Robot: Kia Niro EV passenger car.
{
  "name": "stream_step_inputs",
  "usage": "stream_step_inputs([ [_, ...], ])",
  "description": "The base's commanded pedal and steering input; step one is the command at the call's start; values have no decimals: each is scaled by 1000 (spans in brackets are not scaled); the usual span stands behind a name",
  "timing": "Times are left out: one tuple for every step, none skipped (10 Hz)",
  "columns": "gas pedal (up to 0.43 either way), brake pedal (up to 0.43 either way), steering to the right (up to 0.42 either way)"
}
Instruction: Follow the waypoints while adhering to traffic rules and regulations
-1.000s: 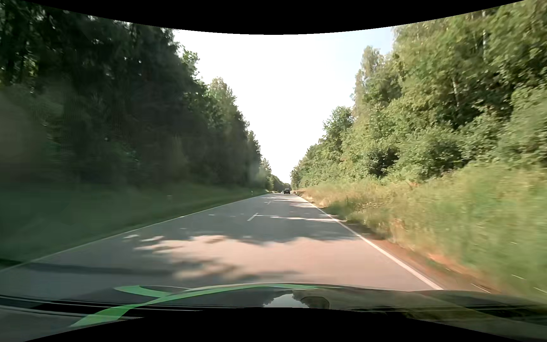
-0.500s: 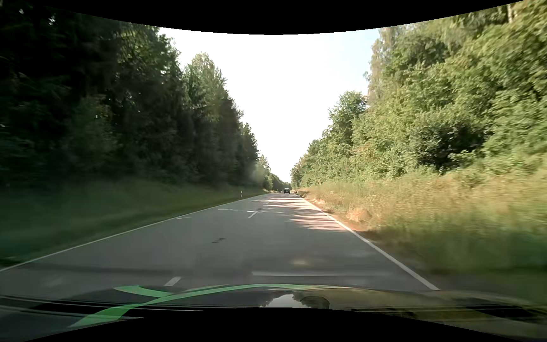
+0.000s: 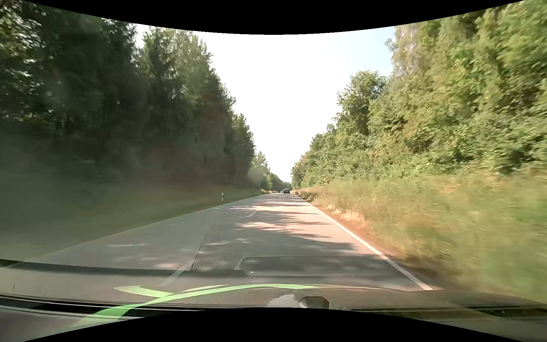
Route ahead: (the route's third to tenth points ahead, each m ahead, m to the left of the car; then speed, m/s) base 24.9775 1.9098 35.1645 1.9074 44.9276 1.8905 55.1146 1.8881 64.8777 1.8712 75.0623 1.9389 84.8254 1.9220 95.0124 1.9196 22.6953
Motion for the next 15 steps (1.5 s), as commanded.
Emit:
stream_step_inputs([
  [280,0,-2],
  [280,0,-3],
  [280,0,-5],
  [280,0,-6],
  [268,0,-6],
  [228,0,-6],
  [220,0,-6],
  [220,0,-6],
  [220,0,-6],
  [220,0,-6],
  [220,0,-6],
  [220,0,-5],
  [220,0,-5],
  [220,0,-5],
  [220,0,-5],
])
